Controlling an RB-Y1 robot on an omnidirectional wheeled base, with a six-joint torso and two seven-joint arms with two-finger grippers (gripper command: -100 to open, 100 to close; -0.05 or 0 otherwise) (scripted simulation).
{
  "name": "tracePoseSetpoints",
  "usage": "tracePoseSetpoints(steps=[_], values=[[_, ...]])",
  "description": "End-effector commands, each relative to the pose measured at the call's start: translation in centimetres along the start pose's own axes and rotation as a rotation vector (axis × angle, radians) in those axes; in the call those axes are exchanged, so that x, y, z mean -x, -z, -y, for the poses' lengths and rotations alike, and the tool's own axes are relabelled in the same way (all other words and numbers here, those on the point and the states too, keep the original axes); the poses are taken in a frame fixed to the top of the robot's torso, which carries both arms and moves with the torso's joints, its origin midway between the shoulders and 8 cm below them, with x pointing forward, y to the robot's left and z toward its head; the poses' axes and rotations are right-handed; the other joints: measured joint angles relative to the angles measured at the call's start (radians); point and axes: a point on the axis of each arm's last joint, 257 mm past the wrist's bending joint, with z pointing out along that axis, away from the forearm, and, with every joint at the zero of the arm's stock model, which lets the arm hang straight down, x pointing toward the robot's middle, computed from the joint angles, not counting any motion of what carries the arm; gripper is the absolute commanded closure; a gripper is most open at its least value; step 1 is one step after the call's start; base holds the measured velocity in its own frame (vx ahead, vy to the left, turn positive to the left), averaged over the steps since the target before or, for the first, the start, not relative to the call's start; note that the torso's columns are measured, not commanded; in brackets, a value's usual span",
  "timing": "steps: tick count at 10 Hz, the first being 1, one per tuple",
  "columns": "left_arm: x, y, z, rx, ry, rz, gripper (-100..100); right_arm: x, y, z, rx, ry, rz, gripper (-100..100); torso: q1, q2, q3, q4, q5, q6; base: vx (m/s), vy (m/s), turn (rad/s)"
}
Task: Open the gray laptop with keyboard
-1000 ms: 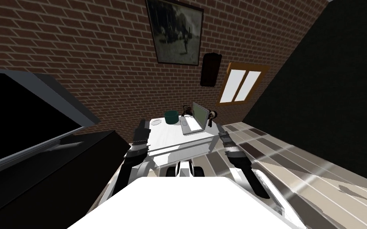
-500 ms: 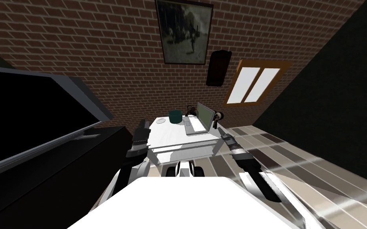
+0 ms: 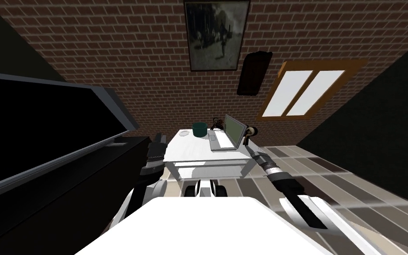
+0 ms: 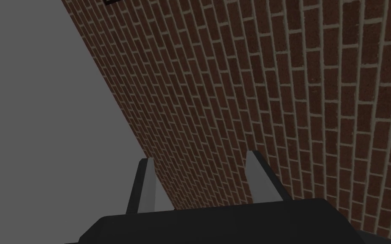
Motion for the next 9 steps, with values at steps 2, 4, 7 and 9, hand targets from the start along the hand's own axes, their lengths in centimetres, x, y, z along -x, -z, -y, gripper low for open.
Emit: tracePoseSetpoints(steps=[2,4,7,9], values=[[0.0,0.0,0.0,0.0,0.0,0.0,0,0.4,0.5,3.3,-0.057,0.187,-0.054,-100,0.0,0.0,0.0,0.0,0.0,0.0,0.003,-0.002,0.131],[0.0,0.0,0.0,0.0,0.0,0.0,0,1.0,0.8,5.8,-0.096,0.331,-0.093,-100,0.0,0.0,0.0,0.0,0.0,0.0,0.002,0.001,0.165],[0.0,0.0,0.0,0.0,0.0,0.0,0,2.6,1.2,9.3,-0.148,0.55,-0.144,-100,0.0,0.0,0.0,0.0,0.0,0.0,0.004,-0.003,0.195],[0.0,0.0,0.0,0.0,0.0,0.0,0,4.0,1.3,11.4,-0.178,0.694,-0.171,-100,0.0,0.0,0.0,0.0,0.0,0.0,0.004,-0.002,0.187]])
